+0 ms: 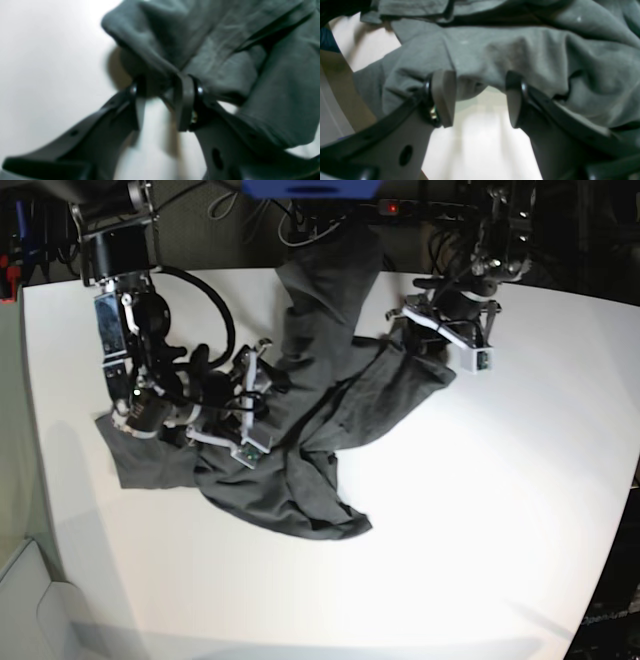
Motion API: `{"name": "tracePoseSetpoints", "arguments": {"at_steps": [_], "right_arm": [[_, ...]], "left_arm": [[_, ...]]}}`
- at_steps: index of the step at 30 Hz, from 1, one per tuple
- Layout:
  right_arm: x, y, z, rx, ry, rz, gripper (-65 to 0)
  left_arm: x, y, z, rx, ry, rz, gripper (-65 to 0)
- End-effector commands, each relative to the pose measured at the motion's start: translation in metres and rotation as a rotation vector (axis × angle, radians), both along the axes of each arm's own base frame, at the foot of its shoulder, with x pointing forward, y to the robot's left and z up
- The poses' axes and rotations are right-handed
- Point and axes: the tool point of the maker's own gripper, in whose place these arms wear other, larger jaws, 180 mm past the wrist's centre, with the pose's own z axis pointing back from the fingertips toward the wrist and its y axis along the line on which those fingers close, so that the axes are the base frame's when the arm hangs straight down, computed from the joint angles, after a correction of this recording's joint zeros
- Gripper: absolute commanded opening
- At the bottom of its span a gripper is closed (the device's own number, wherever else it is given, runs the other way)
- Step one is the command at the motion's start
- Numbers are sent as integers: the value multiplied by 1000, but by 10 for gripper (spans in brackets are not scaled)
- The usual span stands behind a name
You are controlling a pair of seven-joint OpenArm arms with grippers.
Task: Layout the t-shirt on the table in an organized manner, then fold the t-shirt properly
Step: 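Lower the left gripper and grasp the shirt edge nearest it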
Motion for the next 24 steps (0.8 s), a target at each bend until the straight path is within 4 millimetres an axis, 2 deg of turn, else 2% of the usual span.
{"name": "tracePoseSetpoints", "arguments": {"at_steps": [1,7,9,11,12,15,18,21,24], "right_arm": [[10,3,13,30,-43,-2,-318],[10,3,13,30,-43,-2,-318],[10,3,13,30,-43,-2,-318],[10,3,13,30,-43,-2,-318],[9,3,13,30,-41,-2,-318],[5,3,10,31,-33,0,-318],[5,3,10,31,-33,0,-318],[6,4,12,32,-37,0,-318],[9,3,21,29,-70,5,-318]], "left_arm": [[6,0,9,-6,-37,0,-455],[12,2,10,-4,-48,5,-462],[18,2,12,-4,-57,5,-518],[18,2,6,-6,-44,10,-624],[24,1,9,-12,-56,12,-650],[30,-2,16,-23,-78,19,-640],[40,-6,47,-30,-162,13,-647],[49,-9,89,-37,-273,6,-647],[57,14,122,-16,-364,70,-647]]}}
